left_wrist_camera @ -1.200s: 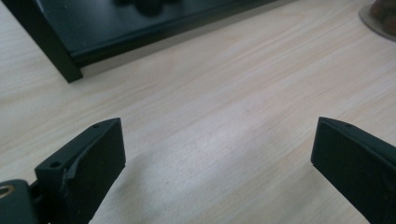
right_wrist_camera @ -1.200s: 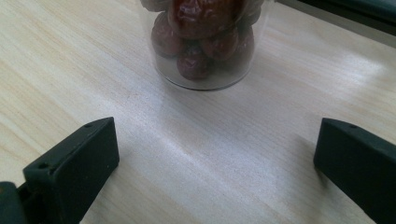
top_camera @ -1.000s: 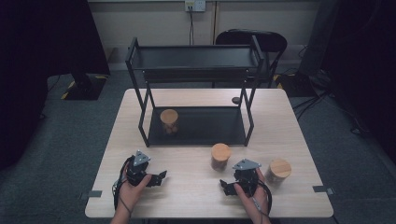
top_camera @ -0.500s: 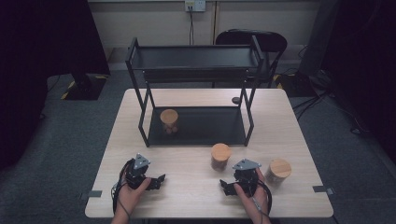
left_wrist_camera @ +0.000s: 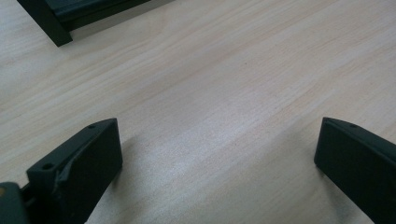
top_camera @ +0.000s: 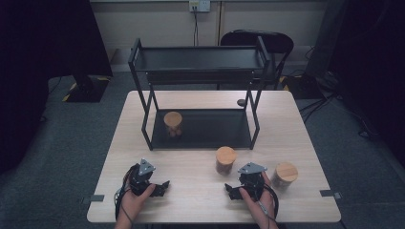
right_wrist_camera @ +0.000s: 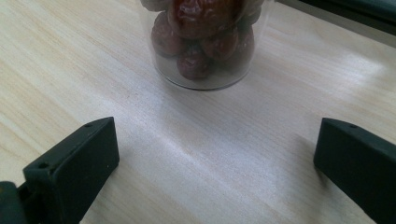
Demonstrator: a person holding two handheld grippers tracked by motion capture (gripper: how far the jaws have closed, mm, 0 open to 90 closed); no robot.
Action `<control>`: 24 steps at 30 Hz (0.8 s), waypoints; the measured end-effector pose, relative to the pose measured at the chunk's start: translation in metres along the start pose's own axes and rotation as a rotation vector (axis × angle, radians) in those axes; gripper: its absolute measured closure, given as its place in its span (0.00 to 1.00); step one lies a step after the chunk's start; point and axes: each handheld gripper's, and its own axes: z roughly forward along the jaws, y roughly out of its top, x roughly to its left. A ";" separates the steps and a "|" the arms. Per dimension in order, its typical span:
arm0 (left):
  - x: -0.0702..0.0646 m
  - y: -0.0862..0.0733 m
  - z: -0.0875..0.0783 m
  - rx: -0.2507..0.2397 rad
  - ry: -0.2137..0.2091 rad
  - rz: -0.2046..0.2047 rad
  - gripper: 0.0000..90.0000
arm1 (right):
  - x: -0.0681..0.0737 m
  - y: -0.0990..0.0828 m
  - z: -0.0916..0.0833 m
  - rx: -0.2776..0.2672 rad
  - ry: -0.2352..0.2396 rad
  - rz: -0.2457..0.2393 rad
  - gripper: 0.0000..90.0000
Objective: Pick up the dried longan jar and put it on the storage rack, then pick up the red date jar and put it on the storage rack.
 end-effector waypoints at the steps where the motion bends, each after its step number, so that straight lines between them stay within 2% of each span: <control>1: 0.000 0.000 0.000 0.001 0.000 0.000 0.00 | 0.000 0.000 0.000 0.000 0.000 0.000 0.00; 6: 0.000 0.000 0.000 0.000 0.000 0.000 0.00 | 0.000 0.000 0.000 0.002 0.003 -0.004 0.00; 11: 0.000 0.000 0.000 0.001 0.000 0.000 0.00 | -0.004 0.002 0.001 0.002 0.032 -0.031 0.00; 24: 0.000 0.000 0.000 0.001 -0.005 0.003 0.00 | -0.006 0.003 0.003 0.001 0.061 -0.061 0.00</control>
